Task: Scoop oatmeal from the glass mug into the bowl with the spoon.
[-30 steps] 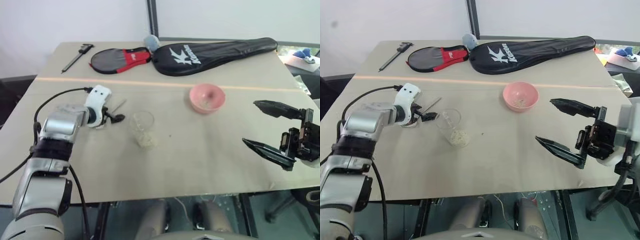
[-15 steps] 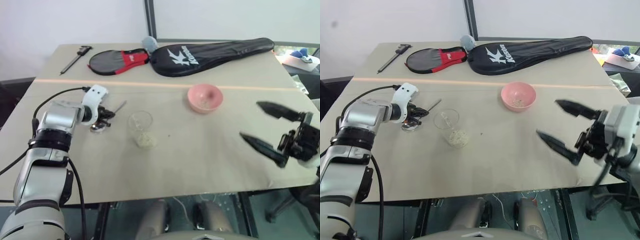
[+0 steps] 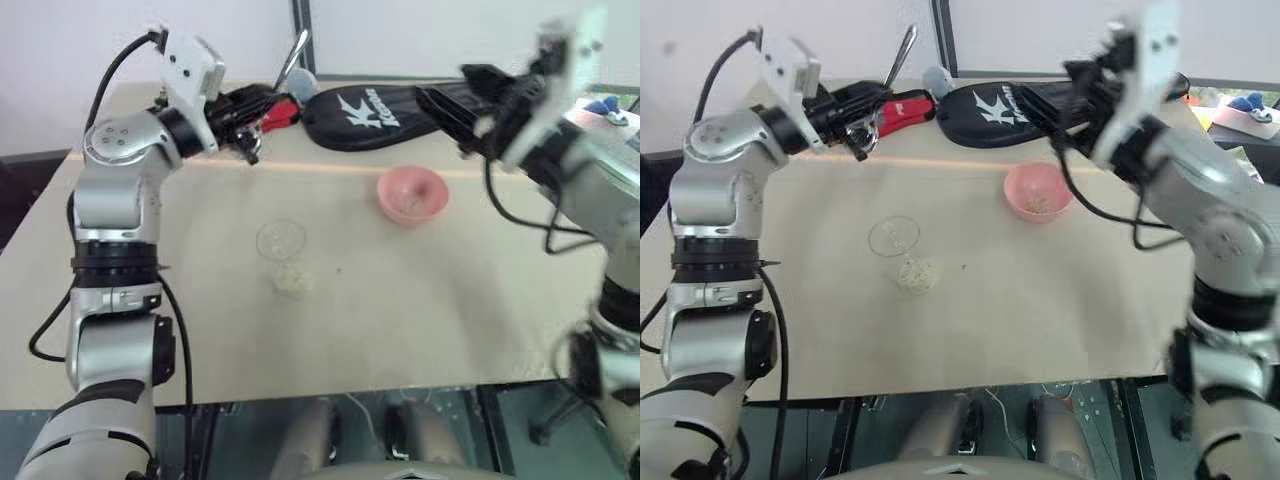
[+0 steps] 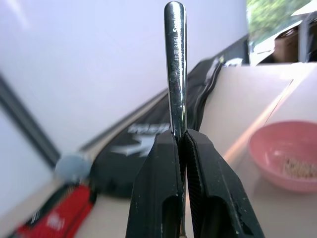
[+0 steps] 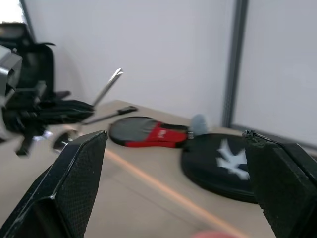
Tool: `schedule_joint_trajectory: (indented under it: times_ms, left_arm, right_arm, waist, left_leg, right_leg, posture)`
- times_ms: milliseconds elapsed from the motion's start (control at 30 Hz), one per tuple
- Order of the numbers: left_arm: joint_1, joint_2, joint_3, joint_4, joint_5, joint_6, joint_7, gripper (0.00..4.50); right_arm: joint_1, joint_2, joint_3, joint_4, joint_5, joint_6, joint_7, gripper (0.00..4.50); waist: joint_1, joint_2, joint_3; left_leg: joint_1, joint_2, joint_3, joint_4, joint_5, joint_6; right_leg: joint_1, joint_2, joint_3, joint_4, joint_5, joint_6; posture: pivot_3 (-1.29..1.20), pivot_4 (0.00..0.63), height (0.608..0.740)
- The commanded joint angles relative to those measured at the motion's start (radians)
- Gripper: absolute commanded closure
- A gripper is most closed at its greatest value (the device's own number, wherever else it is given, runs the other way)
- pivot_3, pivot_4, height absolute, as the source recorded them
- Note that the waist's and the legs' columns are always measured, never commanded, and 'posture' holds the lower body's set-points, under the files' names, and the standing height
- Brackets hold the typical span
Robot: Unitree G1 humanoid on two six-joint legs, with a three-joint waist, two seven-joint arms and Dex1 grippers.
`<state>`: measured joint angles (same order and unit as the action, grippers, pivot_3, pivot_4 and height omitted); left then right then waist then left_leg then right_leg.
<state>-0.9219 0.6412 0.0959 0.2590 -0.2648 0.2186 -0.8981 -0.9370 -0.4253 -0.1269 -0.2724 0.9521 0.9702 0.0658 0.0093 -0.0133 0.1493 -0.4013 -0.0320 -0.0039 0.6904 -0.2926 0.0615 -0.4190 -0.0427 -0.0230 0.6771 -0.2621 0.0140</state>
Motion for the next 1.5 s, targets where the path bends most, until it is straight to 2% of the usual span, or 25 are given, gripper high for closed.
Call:
schedule_joint_trajectory:
  times_ms: [33, 233, 767, 867, 1100, 1133, 1367, 1467, 1500]
  left_arm:
    - [-0.035, -0.010, -0.016, -0.014, 0.019, -0.166, -0.037, 4.47]
    - [-0.023, -0.029, -0.039, -0.024, 0.032, -0.311, -0.070, 4.47]
    - [0.020, -0.042, -0.051, -0.099, -0.023, -0.284, -0.117, 4.47]
    - [0.016, -0.043, -0.052, -0.101, -0.025, -0.278, -0.115, 4.50]
    - [0.014, -0.045, -0.050, -0.105, -0.031, -0.266, -0.110, 4.50]
    - [0.014, -0.046, -0.051, -0.105, -0.032, -0.265, -0.110, 4.50]
    - [0.018, -0.048, -0.048, -0.101, -0.036, -0.256, -0.106, 4.50]
    - [0.036, -0.031, -0.039, -0.123, -0.092, -0.189, -0.154, 4.50]
    - [0.043, -0.027, -0.031, -0.133, -0.111, -0.167, -0.159, 3.73]
  right_arm:
    - [-0.121, 0.093, -0.026, 0.124, 0.011, 0.002, -0.049, 0.00]
    - [-0.201, 0.185, -0.035, 0.196, 0.006, 0.001, -0.039, 0.00]
    - [-0.232, 0.238, 0.021, 0.218, -0.024, 0.029, 0.089, 0.00]
    - [-0.222, 0.231, 0.039, 0.204, -0.035, 0.040, 0.114, 0.83]
    - [-0.224, 0.230, 0.021, 0.206, -0.044, 0.048, 0.127, 4.23]
    - [-0.226, 0.230, 0.016, 0.208, -0.045, 0.048, 0.127, 4.48]
    - [-0.234, 0.227, 0.001, 0.219, -0.050, 0.055, 0.133, 4.48]
    - [-0.240, 0.235, -0.021, 0.226, -0.032, 0.064, 0.118, 4.48]
    - [-0.244, 0.239, -0.036, 0.235, -0.025, 0.066, 0.108, 4.50]
  waist:
    - [-0.002, 0.000, 0.000]
    - [-0.018, 0.000, 0.000]
    - [-0.050, 0.000, 0.000]
    - [-0.050, 0.000, 0.000]
    - [-0.050, 0.000, 0.000]
    - [-0.050, 0.000, 0.000]
    - [-0.050, 0.000, 0.000]
    - [-0.050, 0.000, 0.000]
    - [-0.051, 0.001, 0.000]
  left_leg:
    - [-0.001, 0.000, 0.000, 0.000, 0.000, 0.000]
    - [-0.015, -0.002, -0.003, 0.006, 0.000, 0.000]
    - [-0.014, -0.001, -0.003, 0.009, 0.000, 0.000]
    - [-0.014, -0.001, -0.003, 0.009, 0.000, 0.000]
    - [-0.014, -0.001, -0.003, 0.009, 0.000, 0.000]
    - [-0.014, -0.001, -0.003, 0.009, 0.000, 0.000]
    - [-0.014, -0.001, -0.003, 0.009, 0.000, 0.000]
    - [-0.014, -0.001, -0.003, 0.009, 0.000, 0.000]
    - [-0.014, -0.001, -0.003, 0.009, 0.000, 0.000]
  right_leg:
    - [-0.001, 0.000, 0.000, 0.000, 0.000, 0.000]
    - [-0.011, 0.000, -0.004, 0.003, 0.000, 0.001]
    - [-0.011, 0.001, -0.003, 0.005, 0.000, 0.001]
    - [-0.011, 0.001, -0.003, 0.005, 0.000, 0.001]
    - [-0.011, 0.001, -0.003, 0.005, 0.000, 0.001]
    - [-0.011, 0.001, -0.003, 0.005, 0.000, 0.001]
    - [-0.011, 0.001, -0.003, 0.005, 0.000, 0.001]
    - [-0.011, 0.001, -0.003, 0.005, 0.000, 0.001]
    - [-0.011, 0.001, -0.003, 0.005, 0.000, 0.001]
  posture:
    - [0.00, 0.150, 0.740]
    - [0.00, 0.150, 0.740]
    - [0.00, 0.150, 0.740]
    - [0.00, 0.150, 0.740]
    - [0.00, 0.150, 0.740]
    - [0.00, 0.150, 0.740]
    - [0.00, 0.150, 0.740]
    - [0.00, 0.150, 0.740]
    - [0.00, 0.150, 0.740]
